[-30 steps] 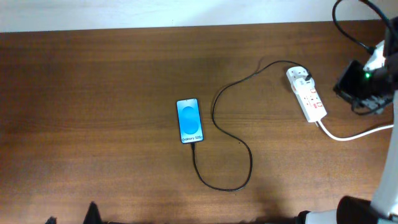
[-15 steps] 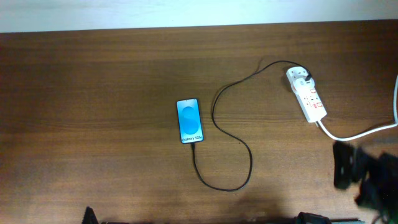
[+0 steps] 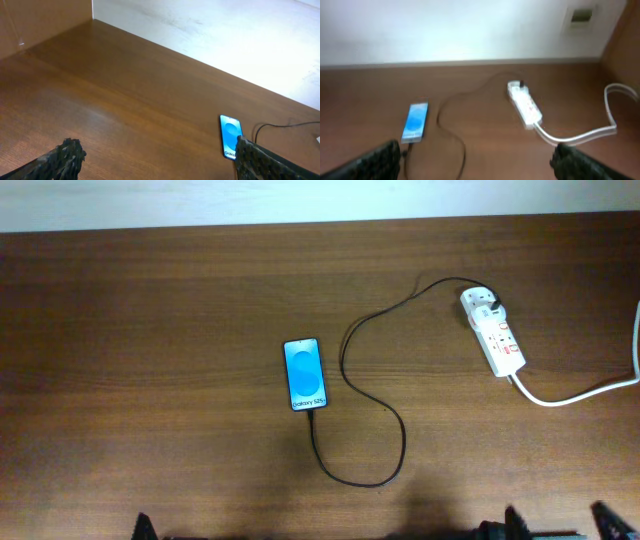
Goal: Plug charger to phone and switch on socket
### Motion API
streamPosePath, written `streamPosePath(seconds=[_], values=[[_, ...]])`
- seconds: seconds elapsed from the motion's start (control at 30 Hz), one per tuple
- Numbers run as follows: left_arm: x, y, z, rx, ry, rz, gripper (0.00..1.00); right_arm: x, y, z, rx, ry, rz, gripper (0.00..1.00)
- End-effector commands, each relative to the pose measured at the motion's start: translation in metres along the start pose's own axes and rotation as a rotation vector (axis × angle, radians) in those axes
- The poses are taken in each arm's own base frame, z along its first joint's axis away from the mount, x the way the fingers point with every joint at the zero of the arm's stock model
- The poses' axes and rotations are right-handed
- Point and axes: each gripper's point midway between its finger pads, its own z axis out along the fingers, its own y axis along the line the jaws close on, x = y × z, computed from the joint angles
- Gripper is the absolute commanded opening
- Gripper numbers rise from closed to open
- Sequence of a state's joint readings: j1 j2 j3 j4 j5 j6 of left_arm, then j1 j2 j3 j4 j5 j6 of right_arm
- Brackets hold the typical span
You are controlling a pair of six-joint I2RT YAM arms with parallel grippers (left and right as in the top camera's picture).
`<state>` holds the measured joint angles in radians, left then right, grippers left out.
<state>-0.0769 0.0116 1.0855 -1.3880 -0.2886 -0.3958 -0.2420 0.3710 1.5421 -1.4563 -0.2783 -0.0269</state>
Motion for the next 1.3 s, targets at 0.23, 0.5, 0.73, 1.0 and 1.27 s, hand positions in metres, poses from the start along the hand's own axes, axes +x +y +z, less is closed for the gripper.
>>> streamPosePath(seconds=[0.23,0.5,0.73,1.0,1.27], values=[[-0.002,0.001,-0.001,-0.004,-0.015,0.0,0.99,0.036,0.01,0.148,-0.279,-0.439,-0.111,0.98],[-0.002,0.001,-0.001,-0.005,-0.015,0.0,0.99,0.106,-0.023,0.22,-0.137,-0.422,0.022,0.98],[-0.002,0.001,-0.001,-0.005,-0.015,0.0,0.99,0.156,-0.046,0.243,-0.004,-0.265,0.054,0.98],[-0.002,0.001,-0.001,-0.004,-0.015,0.0,0.99,0.173,-0.051,0.247,0.025,-0.198,0.058,0.98],[-0.002,0.001,-0.001,-0.005,-0.015,0.0,1.0,0.173,-0.051,0.247,0.025,-0.197,0.058,0.98]])
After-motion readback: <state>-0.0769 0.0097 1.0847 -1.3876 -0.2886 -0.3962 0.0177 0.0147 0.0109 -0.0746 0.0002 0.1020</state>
